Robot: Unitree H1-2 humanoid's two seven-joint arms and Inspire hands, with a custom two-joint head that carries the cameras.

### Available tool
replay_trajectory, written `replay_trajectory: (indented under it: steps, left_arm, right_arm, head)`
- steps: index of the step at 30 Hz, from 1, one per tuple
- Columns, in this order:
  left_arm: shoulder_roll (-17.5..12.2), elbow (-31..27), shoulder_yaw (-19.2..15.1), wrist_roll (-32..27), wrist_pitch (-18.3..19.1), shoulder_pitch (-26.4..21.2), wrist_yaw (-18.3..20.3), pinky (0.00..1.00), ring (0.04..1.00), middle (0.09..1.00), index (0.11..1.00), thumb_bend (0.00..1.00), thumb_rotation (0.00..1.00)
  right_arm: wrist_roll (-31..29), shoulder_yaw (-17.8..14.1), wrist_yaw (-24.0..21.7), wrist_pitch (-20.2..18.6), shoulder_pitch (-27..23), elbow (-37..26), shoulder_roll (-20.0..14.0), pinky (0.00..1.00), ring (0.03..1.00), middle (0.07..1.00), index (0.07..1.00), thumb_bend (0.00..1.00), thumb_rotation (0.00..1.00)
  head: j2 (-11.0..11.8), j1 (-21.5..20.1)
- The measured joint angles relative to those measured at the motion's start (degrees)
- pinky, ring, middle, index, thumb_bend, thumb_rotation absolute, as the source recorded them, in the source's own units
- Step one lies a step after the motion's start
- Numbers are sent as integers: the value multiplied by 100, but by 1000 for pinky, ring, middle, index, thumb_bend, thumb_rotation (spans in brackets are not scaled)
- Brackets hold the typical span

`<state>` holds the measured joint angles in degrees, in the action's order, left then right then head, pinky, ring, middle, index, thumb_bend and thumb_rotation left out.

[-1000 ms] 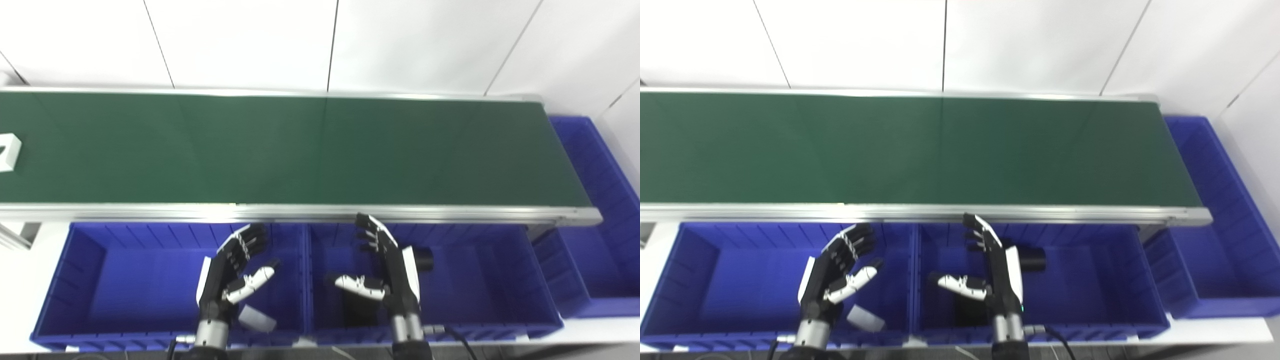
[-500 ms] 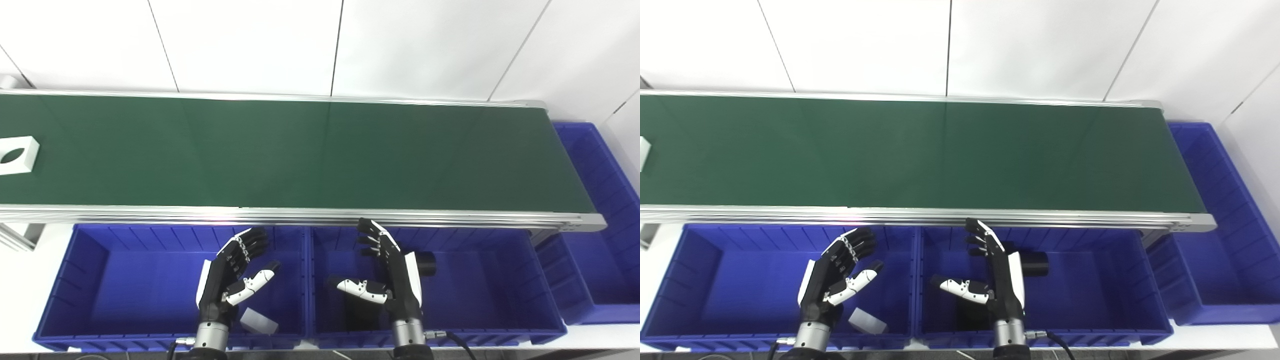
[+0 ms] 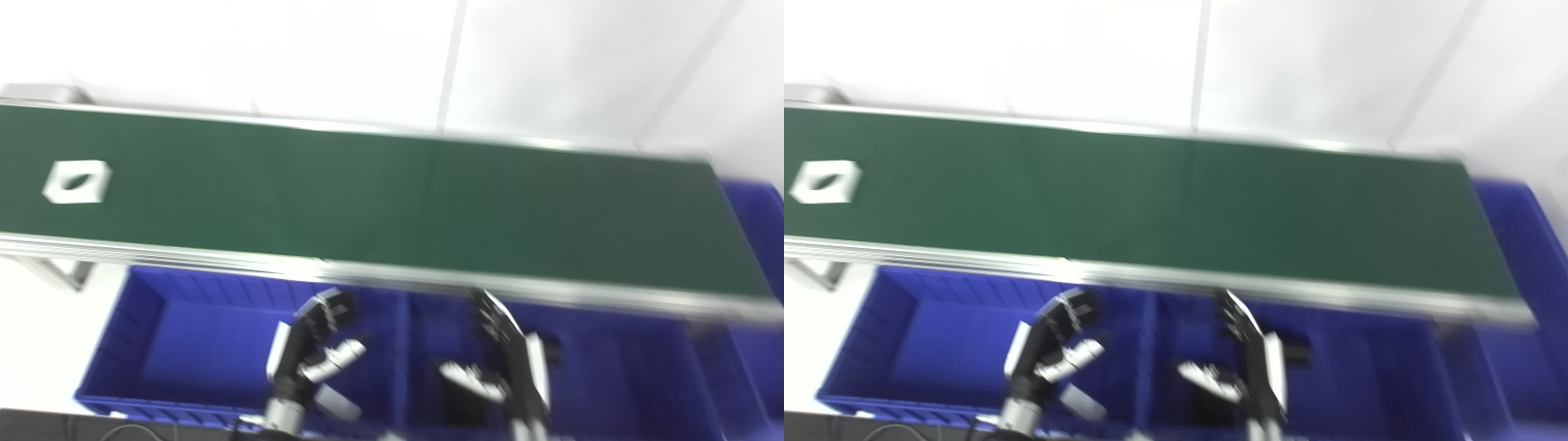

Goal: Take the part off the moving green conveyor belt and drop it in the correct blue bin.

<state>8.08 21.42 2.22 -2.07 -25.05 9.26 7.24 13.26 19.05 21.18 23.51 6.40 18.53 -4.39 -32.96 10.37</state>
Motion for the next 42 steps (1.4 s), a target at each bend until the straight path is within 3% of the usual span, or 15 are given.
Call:
replay_trajectory:
  steps: [5,9,11,21,42]
  left_arm:
    - [117,128,110,132,0,-3,-148,723,690,698,694,664,0]
    - [68,136,285,305,0,-9,-384,720,690,686,686,695,0]
    - [24,136,415,415,0,-16,-527,709,684,685,679,714,0]
    - [-152,317,986,619,0,-164,-1350,704,678,685,669,749,0]
    - [-265,424,1400,577,0,-282,-1739,690,668,680,657,772,0]
  right_arm:
    - [-159,21,9,0,0,82,-159,668,760,807,831,654,12]
    - [-313,30,8,1,-1,121,-226,658,754,810,836,642,0]
    - [-355,36,8,1,-2,143,-256,664,762,816,839,633,0]
    - [-475,50,6,2,-36,339,-307,669,768,820,845,610,0]
    - [-611,-33,-214,3,-94,485,-358,682,788,836,864,586,0]
  head:
    - [298,613]
    - [360,773]
    - [500,1001]
    - [668,1221]
    - [826,1362]
